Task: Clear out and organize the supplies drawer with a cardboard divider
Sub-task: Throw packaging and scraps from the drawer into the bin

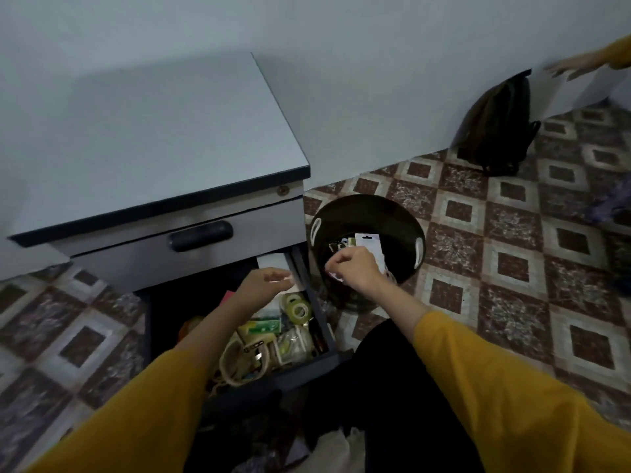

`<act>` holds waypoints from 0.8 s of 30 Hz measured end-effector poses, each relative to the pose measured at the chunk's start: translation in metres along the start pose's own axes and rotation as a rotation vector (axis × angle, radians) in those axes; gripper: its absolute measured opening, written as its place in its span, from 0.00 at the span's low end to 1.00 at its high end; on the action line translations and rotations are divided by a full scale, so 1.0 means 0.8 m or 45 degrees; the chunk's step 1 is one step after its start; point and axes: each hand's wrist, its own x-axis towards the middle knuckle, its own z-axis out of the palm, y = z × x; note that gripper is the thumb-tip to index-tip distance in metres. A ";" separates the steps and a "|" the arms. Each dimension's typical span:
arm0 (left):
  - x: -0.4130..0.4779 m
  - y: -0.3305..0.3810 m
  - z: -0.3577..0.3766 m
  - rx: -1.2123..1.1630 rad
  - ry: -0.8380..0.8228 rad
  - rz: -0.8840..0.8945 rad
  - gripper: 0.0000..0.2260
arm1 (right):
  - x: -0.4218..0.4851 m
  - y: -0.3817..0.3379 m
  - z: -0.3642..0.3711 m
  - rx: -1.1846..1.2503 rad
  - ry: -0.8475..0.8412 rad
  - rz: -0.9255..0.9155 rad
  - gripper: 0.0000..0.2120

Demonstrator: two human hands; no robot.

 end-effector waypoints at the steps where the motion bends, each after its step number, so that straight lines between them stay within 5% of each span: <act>1: -0.008 -0.010 -0.008 -0.025 0.021 -0.012 0.14 | -0.004 -0.002 0.009 -0.011 -0.017 -0.002 0.09; 11: -0.056 -0.122 -0.083 -0.094 0.197 -0.207 0.14 | -0.011 0.008 0.114 -0.253 -0.141 0.009 0.05; 16: -0.045 -0.156 -0.091 -0.126 0.207 -0.299 0.03 | 0.008 0.017 0.144 -0.409 -0.111 -0.014 0.05; 19: -0.029 -0.168 -0.087 -0.077 0.185 -0.311 0.08 | 0.024 0.025 0.160 -0.488 -0.118 -0.014 0.06; 24: 0.000 -0.172 -0.075 0.029 0.135 -0.342 0.11 | 0.052 0.027 0.175 -0.699 -0.202 0.002 0.17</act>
